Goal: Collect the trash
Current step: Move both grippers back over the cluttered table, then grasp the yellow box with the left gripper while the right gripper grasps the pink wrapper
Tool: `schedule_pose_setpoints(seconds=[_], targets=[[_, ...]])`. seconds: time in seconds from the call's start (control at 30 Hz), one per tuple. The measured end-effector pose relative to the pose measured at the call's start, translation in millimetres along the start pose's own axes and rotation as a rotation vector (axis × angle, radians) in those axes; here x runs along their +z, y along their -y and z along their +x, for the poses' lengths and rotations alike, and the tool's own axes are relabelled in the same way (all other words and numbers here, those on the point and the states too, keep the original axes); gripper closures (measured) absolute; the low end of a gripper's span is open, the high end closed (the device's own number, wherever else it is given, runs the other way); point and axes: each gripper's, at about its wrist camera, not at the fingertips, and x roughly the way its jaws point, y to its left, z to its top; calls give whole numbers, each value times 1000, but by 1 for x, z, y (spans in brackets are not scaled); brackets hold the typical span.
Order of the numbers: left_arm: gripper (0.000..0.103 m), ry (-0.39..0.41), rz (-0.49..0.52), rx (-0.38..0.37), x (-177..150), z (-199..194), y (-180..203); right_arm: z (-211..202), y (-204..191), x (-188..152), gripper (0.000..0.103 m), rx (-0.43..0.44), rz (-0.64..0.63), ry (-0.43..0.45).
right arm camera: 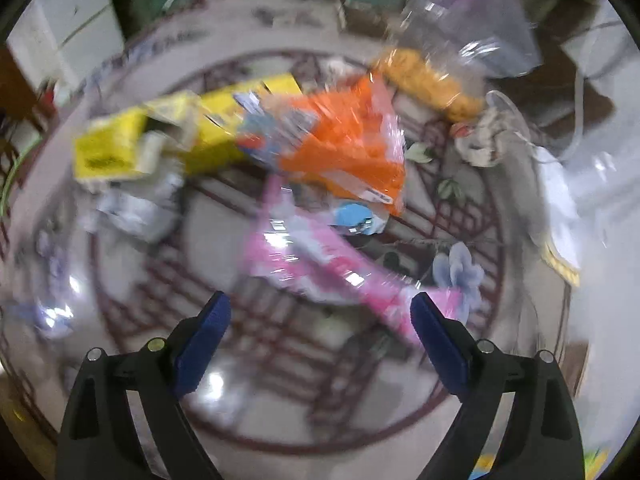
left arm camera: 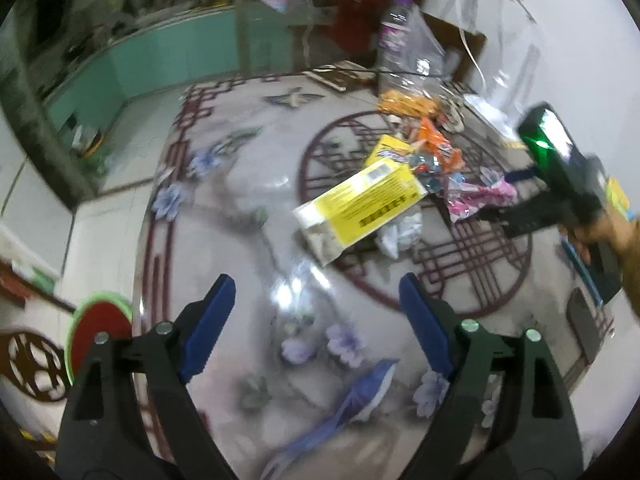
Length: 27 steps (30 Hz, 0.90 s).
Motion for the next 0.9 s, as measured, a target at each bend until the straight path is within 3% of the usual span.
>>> schedule_pose_setpoints(seconds=[0.2,0.23,0.3,0.33,0.37,0.4,0.53,0.63,0.87,0.9], targets=[[16,-24,177,20,38,40,20,44,12,6,17,137,-74,-91],[16,-29,204,27,43,49,20,48,11,4,27,160,-77,-99],[16,-47,250,20,52,68,20,49,7,-1,34,196,-83,-82],[16,-64,273,6,56,79,19,47,6,-3,43,196,-82,-68],[16,-76,297,-26,60,88,19,45,6,-5,61,200,-75,-54],[16,-88,320,-67,63,97,20,41,8,-7,69,217,-57,-38],[13,-149,441,-160,66,129,31,26,25,-19,71,377,131,52],[13,-198,468,-200,67,153,34,19,33,-31,71,466,247,117],[13,-269,304,-380,75,187,23,14,36,-42,69,587,372,157],[21,-270,279,-396,74,188,21,14,35,-45,69,597,385,156]])
